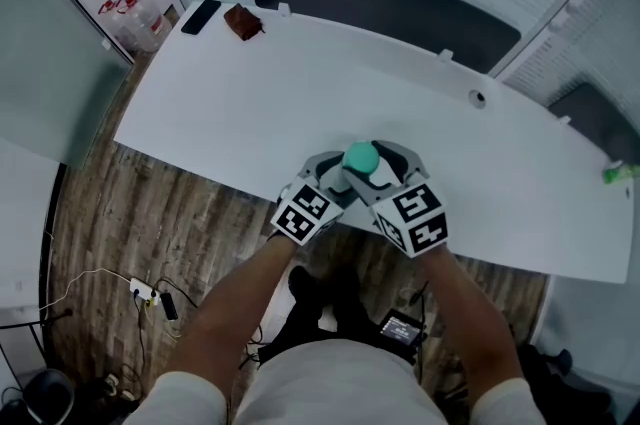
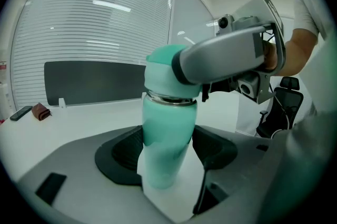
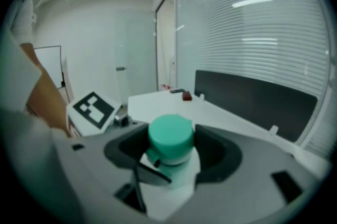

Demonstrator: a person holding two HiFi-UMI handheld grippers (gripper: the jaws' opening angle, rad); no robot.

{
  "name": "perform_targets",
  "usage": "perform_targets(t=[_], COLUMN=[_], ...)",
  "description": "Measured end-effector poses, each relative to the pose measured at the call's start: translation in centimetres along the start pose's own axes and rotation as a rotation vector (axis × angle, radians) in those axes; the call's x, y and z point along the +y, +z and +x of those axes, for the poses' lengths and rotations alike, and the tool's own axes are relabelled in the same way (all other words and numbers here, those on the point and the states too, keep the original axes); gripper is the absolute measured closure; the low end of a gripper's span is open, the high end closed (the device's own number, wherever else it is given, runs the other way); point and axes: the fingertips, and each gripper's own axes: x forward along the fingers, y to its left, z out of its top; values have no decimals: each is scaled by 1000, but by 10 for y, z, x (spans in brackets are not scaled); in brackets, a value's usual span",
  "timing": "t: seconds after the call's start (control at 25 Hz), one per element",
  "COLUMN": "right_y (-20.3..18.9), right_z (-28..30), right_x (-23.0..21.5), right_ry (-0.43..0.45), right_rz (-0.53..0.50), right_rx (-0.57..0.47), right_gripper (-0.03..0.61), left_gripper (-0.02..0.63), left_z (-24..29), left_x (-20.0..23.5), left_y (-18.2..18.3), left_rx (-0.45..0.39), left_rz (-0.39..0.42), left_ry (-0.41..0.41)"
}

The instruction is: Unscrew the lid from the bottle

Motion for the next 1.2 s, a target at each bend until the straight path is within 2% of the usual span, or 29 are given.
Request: perform_targets(t=[0.16, 0.56, 1.2], right_y=[18, 16, 23], right_z=[-7, -15, -26], right_x=[-3, -4, -11], right_ry=[-6, -6, -45], right_rz=[17, 35, 61], right_rx=[-47, -50, -86], right_gripper=[290, 290, 290], left_gripper=[314, 314, 310], left_z=[0, -1, -25], left_x=[1, 0, -2], left_y=[0, 0, 17], left_rx=[1, 18, -38], left_rz=[-2, -10, -13], left_ry=[3, 5, -4])
